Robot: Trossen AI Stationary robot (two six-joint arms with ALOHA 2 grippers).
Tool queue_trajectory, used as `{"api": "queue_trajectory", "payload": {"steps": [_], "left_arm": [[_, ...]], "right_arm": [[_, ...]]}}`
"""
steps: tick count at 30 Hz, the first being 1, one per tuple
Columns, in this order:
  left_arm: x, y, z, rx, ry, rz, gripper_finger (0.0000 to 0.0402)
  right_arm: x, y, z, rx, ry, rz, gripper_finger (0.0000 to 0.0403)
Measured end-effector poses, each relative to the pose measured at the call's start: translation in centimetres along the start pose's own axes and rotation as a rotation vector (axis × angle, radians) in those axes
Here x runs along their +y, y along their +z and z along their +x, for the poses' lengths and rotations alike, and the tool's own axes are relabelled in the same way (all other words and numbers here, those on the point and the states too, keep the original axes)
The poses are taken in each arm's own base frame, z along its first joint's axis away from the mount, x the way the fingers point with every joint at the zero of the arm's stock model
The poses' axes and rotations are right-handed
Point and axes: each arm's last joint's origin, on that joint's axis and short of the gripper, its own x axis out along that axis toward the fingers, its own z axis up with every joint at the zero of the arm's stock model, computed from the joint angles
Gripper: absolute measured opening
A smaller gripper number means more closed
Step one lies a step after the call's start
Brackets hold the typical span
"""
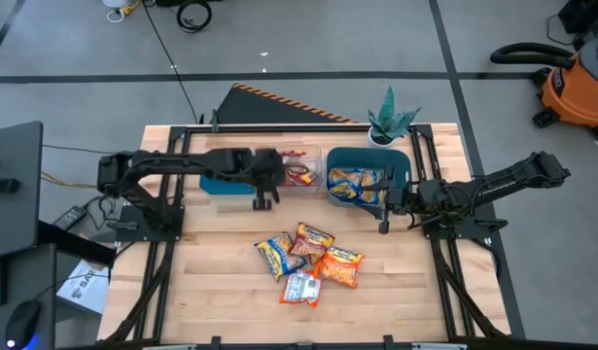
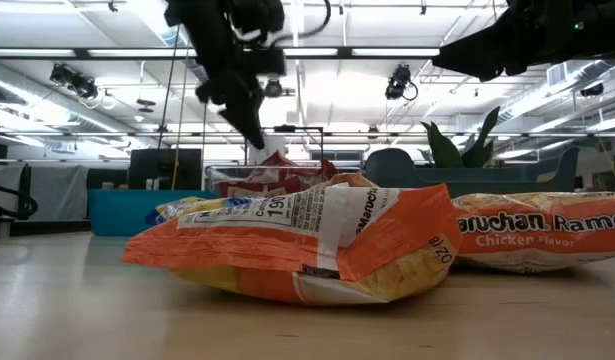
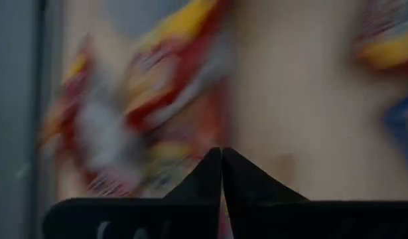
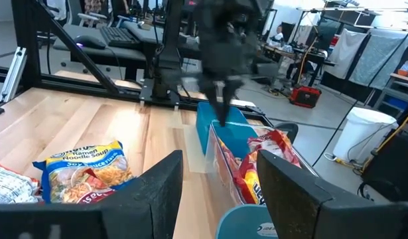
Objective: Sort Maruchan noodles
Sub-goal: Put the red noodle pack into the transparent bin
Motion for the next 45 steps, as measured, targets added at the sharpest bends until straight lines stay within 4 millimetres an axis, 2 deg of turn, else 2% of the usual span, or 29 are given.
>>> {"api": "queue_trajectory", "payload": {"steps": [4, 9, 14, 17, 23, 27, 31, 37, 45], "left_arm": [[-3.1, 1.8, -0.4, -0.153, -0.192, 0.039, 0.0025], [-7.6, 3.9, 1.3, -0.266, -0.252, 0.079, 0.0027], [-12.0, 4.6, 3.2, -0.293, -0.303, 0.16, 0.0034], [-13.7, 4.5, 4.0, -0.278, -0.325, 0.193, 0.0059], [-14.5, 2.8, 4.9, -0.102, -0.342, 0.213, 0.0136], [-14.5, 2.3, 5.0, -0.057, -0.346, 0.268, 0.0167], [-14.5, 2.4, 5.0, -0.062, -0.335, 0.256, 0.0171], [-15.1, 2.0, 6.3, -0.015, -0.337, 0.201, 0.0171], [-15.3, 2.1, 6.5, -0.018, -0.297, 0.205, 0.017]], "right_arm": [[0.0, 0.0, 0.0, 0.0, -0.002, 0.0, 0.0199], [0.0, 0.0, 0.0, 0.0, -0.002, 0.004, 0.0199], [0.0, 0.0, 0.0, -0.001, -0.002, 0.012, 0.0199], [0.0, 0.0, 0.0, 0.0, -0.002, 0.012, 0.0199], [0.0, 0.0, 0.0, 0.001, -0.002, 0.012, 0.0199], [0.0, 0.0, 0.0, 0.002, -0.001, 0.011, 0.0199], [0.0, 0.0, 0.0, 0.001, -0.001, 0.012, 0.0199], [0.0, 0.0, 0.0, 0.0, -0.002, 0.012, 0.0199], [0.0, 0.0, 0.0, 0.001, -0.003, 0.012, 0.0199]]}}
